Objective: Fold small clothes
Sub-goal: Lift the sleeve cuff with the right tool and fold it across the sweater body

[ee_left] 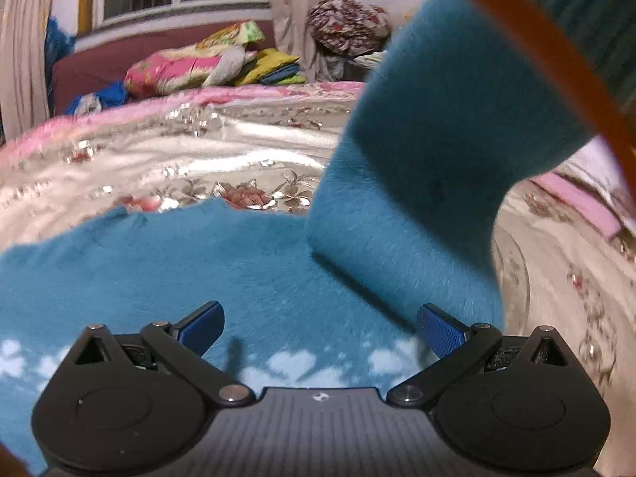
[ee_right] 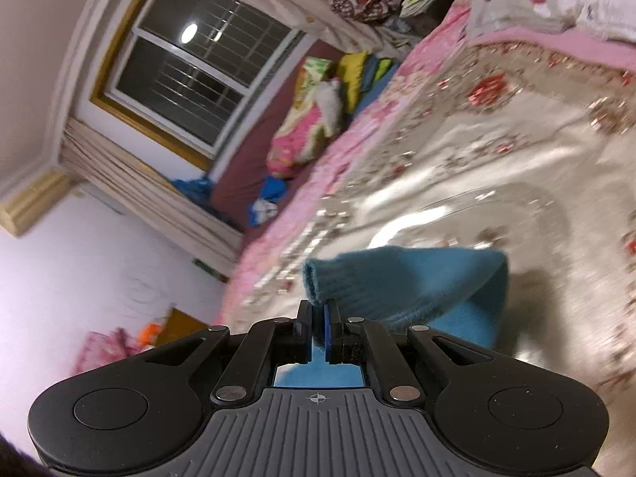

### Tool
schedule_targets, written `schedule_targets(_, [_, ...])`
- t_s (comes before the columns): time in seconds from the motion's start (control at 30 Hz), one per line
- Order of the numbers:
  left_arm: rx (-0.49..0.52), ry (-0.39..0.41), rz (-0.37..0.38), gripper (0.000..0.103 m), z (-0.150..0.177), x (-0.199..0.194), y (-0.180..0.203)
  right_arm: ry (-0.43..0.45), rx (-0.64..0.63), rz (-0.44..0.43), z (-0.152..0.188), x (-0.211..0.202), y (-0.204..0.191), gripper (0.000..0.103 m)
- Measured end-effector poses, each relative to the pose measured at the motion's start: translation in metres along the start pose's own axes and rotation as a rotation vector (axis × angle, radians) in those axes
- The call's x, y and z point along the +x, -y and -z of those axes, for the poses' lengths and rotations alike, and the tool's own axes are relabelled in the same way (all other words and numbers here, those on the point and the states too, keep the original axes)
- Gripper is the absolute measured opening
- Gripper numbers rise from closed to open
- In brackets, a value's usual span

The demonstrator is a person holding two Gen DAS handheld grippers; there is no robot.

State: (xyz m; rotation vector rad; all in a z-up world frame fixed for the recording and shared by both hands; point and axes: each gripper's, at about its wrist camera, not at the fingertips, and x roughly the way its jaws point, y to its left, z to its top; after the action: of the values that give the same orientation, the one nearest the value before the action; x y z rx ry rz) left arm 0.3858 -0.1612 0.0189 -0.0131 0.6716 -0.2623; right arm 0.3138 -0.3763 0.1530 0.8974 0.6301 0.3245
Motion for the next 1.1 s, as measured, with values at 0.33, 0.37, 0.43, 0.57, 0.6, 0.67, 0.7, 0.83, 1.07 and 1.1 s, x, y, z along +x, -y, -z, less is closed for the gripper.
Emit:
schedule_targets(0.33, [-0.035, -0.016, 0.043, 0.103, -0.011, 0.004, -0.014, -0.027, 0.044, -0.117, 0.016, 0.005, -0.043, 0.006])
schedule_targets(0.37, [-0.039, -0.014, 0.043, 0.103, -0.008, -0.001, -0.022, -0.031, 0.045, -0.127, 0.018, 0.006, -0.047, 0.006])
schedule_targets(0.43, [-0.055, -0.015, 0.03, 0.103, -0.004, -0.008, -0.038, -0.031, 0.047, -0.143, 0.025, 0.005, -0.053, 0.006])
schedule_targets(0.57, [-0.13, -0.019, 0.013, 0.103, 0.007, -0.027, -0.077, -0.059, 0.063, -0.149, 0.038, 0.019, -0.064, 0.006])
schedule_targets(0.6, [-0.147, -0.017, 0.013, 0.103, 0.01, -0.033, -0.085, -0.069, 0.069, -0.149, 0.042, 0.026, -0.066, 0.006])
schedule_targets(0.67, [-0.17, -0.009, 0.023, 0.103, 0.016, -0.046, -0.102, -0.087, 0.088, -0.153, 0.051, 0.04, -0.071, 0.006])
schedule_targets(0.7, [-0.169, -0.004, 0.021, 0.103, 0.02, -0.051, -0.107, -0.095, 0.094, -0.154, 0.055, 0.046, -0.073, 0.006])
schedule_targets(0.83, [-0.165, 0.017, -0.003, 0.103, 0.032, -0.071, -0.131, -0.125, 0.102, -0.145, 0.073, 0.075, -0.08, 0.006])
schedule_targets(1.07, [-0.127, 0.023, -0.038, 0.103, 0.057, -0.102, -0.161, -0.183, 0.142, -0.147, 0.114, 0.12, -0.089, 0.006])
schedule_targets(1.1, [-0.122, 0.02, -0.047, 0.103, 0.061, -0.106, -0.166, -0.19, 0.145, -0.145, 0.119, 0.126, -0.09, 0.006])
